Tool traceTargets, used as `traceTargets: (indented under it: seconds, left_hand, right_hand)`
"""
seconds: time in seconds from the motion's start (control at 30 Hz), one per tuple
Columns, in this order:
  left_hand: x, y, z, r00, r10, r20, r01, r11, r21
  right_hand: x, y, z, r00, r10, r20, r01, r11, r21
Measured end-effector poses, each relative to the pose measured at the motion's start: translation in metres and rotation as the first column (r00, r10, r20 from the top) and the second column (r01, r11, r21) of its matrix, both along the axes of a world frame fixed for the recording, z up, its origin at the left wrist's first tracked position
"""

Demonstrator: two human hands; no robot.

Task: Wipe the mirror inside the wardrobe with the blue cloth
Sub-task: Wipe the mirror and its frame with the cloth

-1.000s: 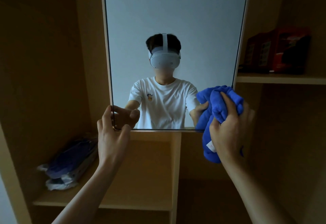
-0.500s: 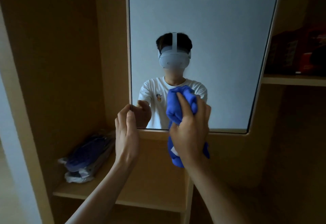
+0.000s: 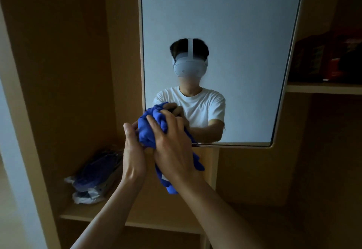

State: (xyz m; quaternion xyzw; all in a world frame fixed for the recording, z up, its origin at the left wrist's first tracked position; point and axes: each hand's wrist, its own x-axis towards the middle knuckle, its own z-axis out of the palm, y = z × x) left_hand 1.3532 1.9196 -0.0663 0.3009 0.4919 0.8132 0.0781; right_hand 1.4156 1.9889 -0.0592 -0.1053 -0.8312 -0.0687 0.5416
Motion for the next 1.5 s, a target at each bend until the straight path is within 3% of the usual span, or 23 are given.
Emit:
traceTargets:
  seconds: [0.1, 0.2, 0.37, 0.5, 0.6, 0.7, 0.77, 0.83, 0.97, 1.2, 1.5]
  left_hand:
    - [0.003, 0.004, -0.007, 0.980, 0.142, -0.138, -0.162, 0.976, -0.143]
    - [0.004, 0.007, -0.011, 0.960, 0.216, -0.180, -0.248, 0.952, -0.180]
    - [0.007, 0.011, -0.011, 0.949, 0.241, -0.204, -0.277, 0.946, -0.170]
    - [0.008, 0.010, -0.012, 0.945, 0.245, -0.215, -0.284, 0.943, -0.173]
    - [0.005, 0.005, -0.011, 0.954, 0.208, -0.218, -0.254, 0.943, -0.215]
    - [0.003, 0.002, -0.011, 0.952, 0.183, -0.245, -0.243, 0.939, -0.244]
    - [0.003, 0.002, -0.012, 0.952, 0.169, -0.255, -0.233, 0.940, -0.248]
    - [0.003, 0.003, -0.014, 0.947, 0.172, -0.270, -0.243, 0.936, -0.255]
    - [0.010, 0.008, -0.018, 0.935, 0.194, -0.297, -0.277, 0.923, -0.269]
    - [0.012, 0.003, -0.023, 0.898, 0.222, -0.380, -0.343, 0.895, -0.286]
    - [0.014, -0.006, -0.019, 0.950, 0.203, -0.238, -0.249, 0.951, -0.183]
  right_hand:
    - [0.033, 0.024, 0.013, 0.995, -0.090, -0.050, 0.088, 0.996, -0.032]
    - [0.071, 0.056, 0.023, 0.968, -0.233, -0.089, 0.221, 0.967, -0.126]
    - [0.138, 0.102, 0.028, 0.863, -0.440, -0.248, 0.404, 0.896, -0.183]
    - [0.159, 0.110, 0.014, 0.830, -0.468, -0.302, 0.412, 0.881, -0.232]
    - [0.154, 0.099, -0.008, 0.840, -0.482, -0.250, 0.419, 0.868, -0.267]
    - [0.156, 0.095, -0.027, 0.912, -0.370, -0.175, 0.338, 0.922, -0.189]
    - [0.168, 0.102, -0.036, 0.940, -0.323, -0.108, 0.290, 0.926, -0.243]
    - [0.182, 0.108, -0.043, 0.928, -0.373, -0.016, 0.350, 0.884, -0.309]
    - [0.201, 0.114, -0.051, 0.862, -0.489, 0.131, 0.506, 0.829, -0.236]
    - [0.196, 0.105, -0.041, 0.839, -0.519, 0.167, 0.545, 0.803, -0.242]
    - [0.186, 0.090, -0.032, 0.850, -0.473, 0.232, 0.524, 0.806, -0.274]
